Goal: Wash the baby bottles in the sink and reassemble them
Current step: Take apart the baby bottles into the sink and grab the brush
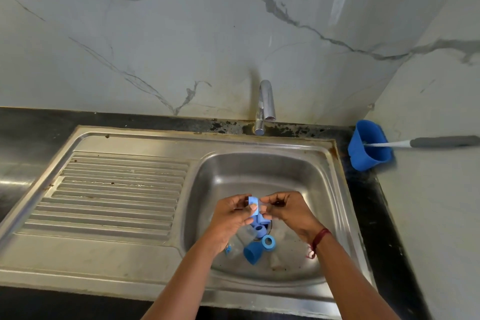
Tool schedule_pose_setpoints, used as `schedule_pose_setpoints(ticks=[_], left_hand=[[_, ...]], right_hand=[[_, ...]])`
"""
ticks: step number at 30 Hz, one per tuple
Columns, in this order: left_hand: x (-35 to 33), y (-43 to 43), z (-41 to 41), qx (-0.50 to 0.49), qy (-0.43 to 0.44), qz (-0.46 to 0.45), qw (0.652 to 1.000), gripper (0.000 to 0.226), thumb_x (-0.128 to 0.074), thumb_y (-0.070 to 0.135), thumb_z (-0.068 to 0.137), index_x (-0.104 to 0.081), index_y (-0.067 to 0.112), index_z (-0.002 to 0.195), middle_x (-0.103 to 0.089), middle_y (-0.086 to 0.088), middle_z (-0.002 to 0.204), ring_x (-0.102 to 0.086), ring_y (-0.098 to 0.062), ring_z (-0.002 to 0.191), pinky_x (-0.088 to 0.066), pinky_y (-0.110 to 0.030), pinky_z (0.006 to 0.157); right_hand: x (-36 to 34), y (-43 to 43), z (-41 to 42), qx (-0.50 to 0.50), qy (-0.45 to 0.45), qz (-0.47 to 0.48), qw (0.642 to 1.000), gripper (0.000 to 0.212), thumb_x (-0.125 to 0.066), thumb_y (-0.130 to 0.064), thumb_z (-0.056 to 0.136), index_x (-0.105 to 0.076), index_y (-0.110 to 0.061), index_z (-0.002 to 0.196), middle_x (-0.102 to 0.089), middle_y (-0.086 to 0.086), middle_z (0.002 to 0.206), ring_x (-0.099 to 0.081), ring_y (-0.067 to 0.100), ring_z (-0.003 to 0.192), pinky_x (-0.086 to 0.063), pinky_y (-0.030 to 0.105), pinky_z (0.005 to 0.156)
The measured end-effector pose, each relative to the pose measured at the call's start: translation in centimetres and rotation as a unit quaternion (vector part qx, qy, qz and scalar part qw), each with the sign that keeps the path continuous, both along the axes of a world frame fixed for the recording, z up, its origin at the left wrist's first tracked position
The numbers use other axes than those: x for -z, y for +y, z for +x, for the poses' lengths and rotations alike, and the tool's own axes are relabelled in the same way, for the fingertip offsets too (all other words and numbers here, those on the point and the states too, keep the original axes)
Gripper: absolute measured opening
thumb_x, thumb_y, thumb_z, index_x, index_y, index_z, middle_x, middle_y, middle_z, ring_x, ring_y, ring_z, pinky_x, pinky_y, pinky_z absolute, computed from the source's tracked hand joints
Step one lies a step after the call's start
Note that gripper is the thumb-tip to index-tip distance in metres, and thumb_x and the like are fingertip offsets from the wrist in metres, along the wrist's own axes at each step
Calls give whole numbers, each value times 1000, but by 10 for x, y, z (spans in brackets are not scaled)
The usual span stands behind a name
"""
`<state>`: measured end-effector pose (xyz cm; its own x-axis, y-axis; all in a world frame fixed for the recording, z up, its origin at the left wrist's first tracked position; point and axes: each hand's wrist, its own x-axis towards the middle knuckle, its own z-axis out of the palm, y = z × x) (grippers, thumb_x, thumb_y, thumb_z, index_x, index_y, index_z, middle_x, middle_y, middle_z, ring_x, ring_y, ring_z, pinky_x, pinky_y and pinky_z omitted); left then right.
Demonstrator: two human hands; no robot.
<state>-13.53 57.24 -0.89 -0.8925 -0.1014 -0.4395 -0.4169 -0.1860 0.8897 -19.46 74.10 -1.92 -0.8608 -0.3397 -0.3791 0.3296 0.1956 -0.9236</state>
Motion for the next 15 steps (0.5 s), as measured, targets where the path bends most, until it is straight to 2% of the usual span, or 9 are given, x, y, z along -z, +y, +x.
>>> schedule_pose_setpoints(ticks=[4,7,11,15], left_hand=[[-3,-9,9,22,10,-25,999,18,-74,3,85,-74,19,94,-77,-4,91,-73,-18,87,-58,-28,74],[-3,-16,16,40,25,-25,999,23,-75,-1,83,-75,19,93,-77,-4,88,-72,-16,82,-58,-28,73],[-3,-31,24,48,23,-6,999,21,-76,-2,82,-74,9,100,-75,-13,93,-72,-20,83,-58,-30,73],[1,-40,27,57,19,-7,998,21,-76,-1,82,-74,7,101,-75,-16,95,-72,-23,83,-60,-34,76]], right_hand=[[-7,-4,9,-25,-21,10,999,21,-82,-8,78,-76,-4,98,-75,19,91,-73,34,86,-60,44,85],[-9,-8,17,-21,-16,16,1000,17,-83,-6,75,-77,-4,92,-75,17,88,-73,35,84,-60,42,82],[-16,-21,23,-33,-5,38,999,16,-84,0,72,-78,-1,87,-75,11,83,-73,26,73,-60,30,70],[-19,-33,32,-37,15,64,997,11,-82,5,70,-78,-2,77,-74,8,71,-69,15,62,-55,23,62]])
